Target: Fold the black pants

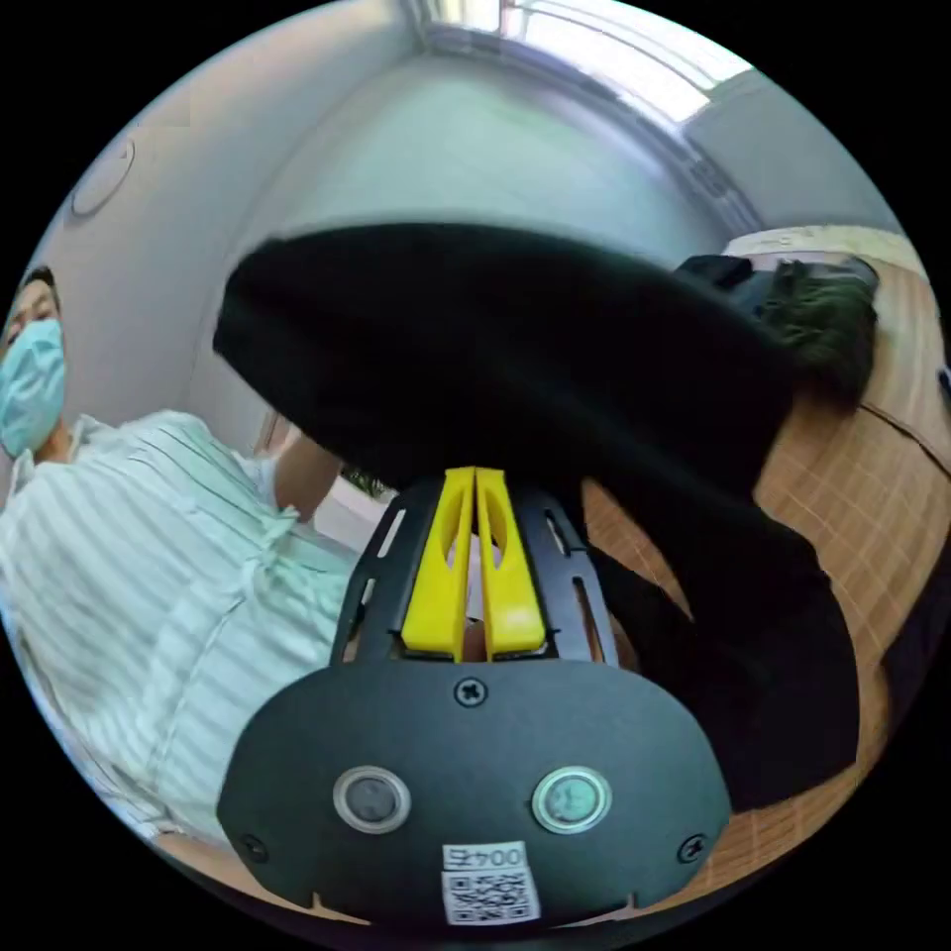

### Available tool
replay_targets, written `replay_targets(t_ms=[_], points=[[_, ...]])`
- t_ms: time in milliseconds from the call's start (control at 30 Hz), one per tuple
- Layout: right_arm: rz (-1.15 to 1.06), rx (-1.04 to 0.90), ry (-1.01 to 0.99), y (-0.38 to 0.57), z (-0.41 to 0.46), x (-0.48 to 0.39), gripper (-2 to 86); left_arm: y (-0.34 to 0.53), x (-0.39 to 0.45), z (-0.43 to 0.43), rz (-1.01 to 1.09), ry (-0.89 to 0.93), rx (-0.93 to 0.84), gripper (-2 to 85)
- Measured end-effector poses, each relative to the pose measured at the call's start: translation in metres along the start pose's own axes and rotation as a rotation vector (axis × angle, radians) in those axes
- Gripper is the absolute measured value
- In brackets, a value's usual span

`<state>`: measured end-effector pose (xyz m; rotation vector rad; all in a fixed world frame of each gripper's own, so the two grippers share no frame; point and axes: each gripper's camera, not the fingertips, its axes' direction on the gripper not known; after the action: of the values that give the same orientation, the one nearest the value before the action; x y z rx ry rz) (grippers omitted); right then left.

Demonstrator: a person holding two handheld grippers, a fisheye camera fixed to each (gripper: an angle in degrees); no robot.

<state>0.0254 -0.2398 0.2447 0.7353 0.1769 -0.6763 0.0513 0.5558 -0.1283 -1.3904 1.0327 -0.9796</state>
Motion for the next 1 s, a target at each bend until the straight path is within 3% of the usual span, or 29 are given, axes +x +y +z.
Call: replay_targets(t_ms=[167, 300, 500, 667, 867, 1000], points=[[0.155, 0.158, 0.045, 0.038, -0.123, 0.043, 16.1, 0.065, 0.002, 0.024, -0.123, 0.260, -0.050, 7.8], [0.172, 0.038, -0.091, 0.038, -0.160, 0.084, 16.6, 0.094, -0.012, 0.019, -0.193, 0.428, 0.006, 7.8], [0.273, -0.160, -0.412, 0.059, -0.139, 0.149, 16.5, 0.112, -0.036, 0.043, -0.335, 0.694, -0.007, 7.7], [0.401, -0.329, -0.468, 0.131, -0.088, 0.179, 17.3, 0.098, -0.026, 0.027, -0.312, 0.705, -0.053, 7.8], [0.448, -0.057, -0.917, 0.179, -0.060, 0.187, 16.7, 0.102, -0.031, -0.003, -0.343, 0.707, -0.020, 7.7], [0.405, -0.207, -0.996, 0.172, -0.036, 0.166, 16.4, 0.096, -0.042, -0.004, -0.347, 0.723, -0.038, 7.6]])
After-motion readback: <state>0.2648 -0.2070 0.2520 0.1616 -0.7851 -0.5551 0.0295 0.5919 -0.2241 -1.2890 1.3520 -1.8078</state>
